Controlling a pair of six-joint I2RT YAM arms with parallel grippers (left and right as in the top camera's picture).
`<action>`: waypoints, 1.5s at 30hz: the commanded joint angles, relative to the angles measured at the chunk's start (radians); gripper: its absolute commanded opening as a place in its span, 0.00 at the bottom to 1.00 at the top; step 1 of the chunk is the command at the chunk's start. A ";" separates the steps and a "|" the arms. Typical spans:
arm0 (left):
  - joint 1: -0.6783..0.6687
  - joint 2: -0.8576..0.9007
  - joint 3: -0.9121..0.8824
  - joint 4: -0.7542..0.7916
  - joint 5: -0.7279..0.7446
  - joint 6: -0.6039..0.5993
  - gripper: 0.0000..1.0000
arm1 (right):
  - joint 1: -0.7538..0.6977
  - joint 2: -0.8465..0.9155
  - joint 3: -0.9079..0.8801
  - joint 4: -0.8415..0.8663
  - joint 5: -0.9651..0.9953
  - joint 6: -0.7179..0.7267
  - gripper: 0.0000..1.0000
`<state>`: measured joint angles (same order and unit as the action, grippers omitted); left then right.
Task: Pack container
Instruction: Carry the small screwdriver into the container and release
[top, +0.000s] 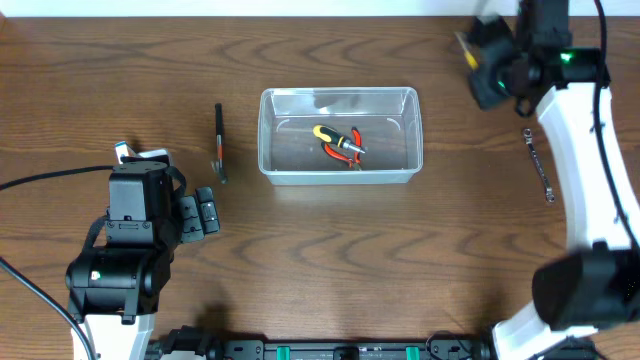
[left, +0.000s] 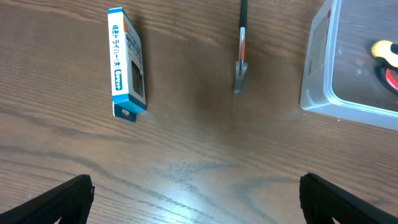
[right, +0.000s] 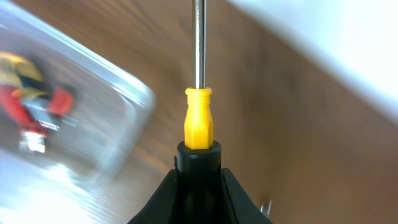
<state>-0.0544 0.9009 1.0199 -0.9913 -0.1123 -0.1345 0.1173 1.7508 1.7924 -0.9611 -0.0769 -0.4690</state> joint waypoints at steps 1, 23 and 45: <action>-0.003 0.000 0.018 -0.003 -0.011 -0.002 0.98 | 0.140 0.012 -0.001 -0.023 -0.037 -0.213 0.01; -0.003 0.000 0.018 -0.003 -0.011 -0.002 0.98 | 0.254 0.444 -0.021 -0.016 -0.062 -0.418 0.13; -0.003 0.000 0.018 -0.003 -0.011 -0.002 0.98 | 0.066 0.069 0.202 -0.181 0.145 -0.014 0.99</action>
<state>-0.0544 0.9009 1.0199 -0.9916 -0.1123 -0.1345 0.2794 1.9141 1.9678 -1.1069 -0.0315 -0.6361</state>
